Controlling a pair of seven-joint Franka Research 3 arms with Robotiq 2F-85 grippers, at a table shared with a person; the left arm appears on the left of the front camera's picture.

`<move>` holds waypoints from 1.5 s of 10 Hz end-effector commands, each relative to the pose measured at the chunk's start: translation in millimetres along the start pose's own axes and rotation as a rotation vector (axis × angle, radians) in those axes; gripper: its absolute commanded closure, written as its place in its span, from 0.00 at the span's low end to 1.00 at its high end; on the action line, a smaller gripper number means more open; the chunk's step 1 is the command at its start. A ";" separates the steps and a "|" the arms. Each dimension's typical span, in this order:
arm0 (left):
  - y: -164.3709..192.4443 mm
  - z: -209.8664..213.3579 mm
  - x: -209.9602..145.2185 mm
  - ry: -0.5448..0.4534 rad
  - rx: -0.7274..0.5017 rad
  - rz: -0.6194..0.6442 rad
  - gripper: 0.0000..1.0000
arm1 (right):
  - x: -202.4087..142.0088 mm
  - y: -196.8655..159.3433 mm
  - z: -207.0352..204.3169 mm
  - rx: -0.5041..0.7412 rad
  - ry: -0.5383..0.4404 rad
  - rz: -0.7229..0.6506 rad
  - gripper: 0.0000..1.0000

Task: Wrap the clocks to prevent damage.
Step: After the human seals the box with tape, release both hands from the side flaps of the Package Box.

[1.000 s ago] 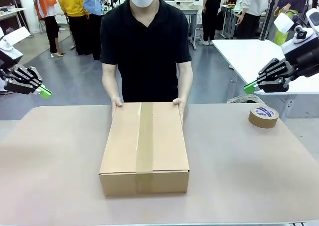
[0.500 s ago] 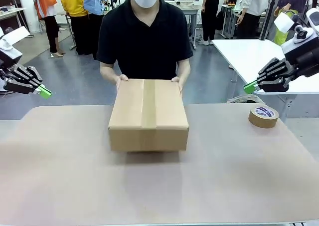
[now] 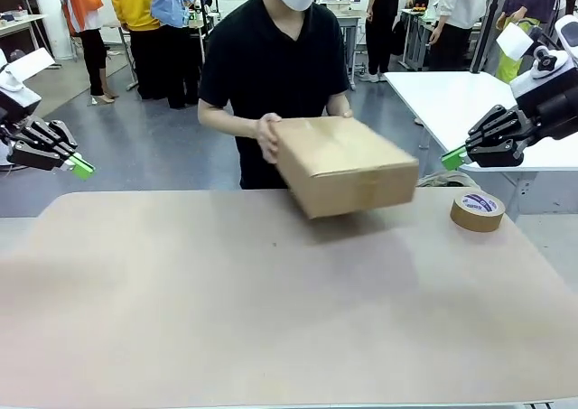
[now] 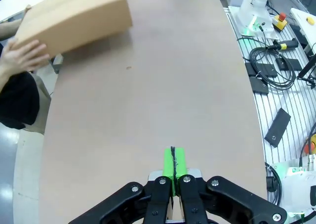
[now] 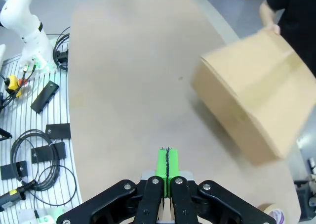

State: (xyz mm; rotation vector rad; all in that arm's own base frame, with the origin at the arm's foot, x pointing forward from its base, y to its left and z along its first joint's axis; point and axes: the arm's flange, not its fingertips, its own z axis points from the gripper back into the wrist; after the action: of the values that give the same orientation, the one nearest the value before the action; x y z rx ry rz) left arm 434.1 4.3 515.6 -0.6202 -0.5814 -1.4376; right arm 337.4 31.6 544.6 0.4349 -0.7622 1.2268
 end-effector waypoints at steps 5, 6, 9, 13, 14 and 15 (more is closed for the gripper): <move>-13.6 15.9 -3.3 -0.159 0.033 0.003 0.00 | -17.9 -6.2 0.1 0.098 -0.116 -0.070 0.00; -15.3 19.5 -7.2 -0.190 0.043 0.006 0.37 | -22.0 -7.4 2.0 0.113 -0.153 -0.075 0.39; -25.1 29.7 -9.9 -0.240 0.027 0.003 0.00 | -26.8 -6.4 9.8 0.116 -0.199 -0.083 0.00; -34.5 43.3 -15.4 -0.314 0.014 -0.018 0.00 | -28.8 -3.8 22.3 0.112 -0.251 -0.073 0.06; -38.8 44.9 -18.2 -0.332 0.018 -0.020 0.00 | -32.1 -2.7 25.6 0.121 -0.266 -0.072 0.00; -40.8 45.6 -19.3 -0.341 0.026 -0.018 0.12 | -35.2 -2.3 28.1 0.132 -0.286 -0.073 0.00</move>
State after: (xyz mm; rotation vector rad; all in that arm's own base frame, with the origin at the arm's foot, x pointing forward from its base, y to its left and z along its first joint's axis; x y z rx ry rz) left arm 397.2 45.4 535.6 -0.8307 -0.8257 -1.3528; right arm 328.5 -7.5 541.0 0.7144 -0.8728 1.1561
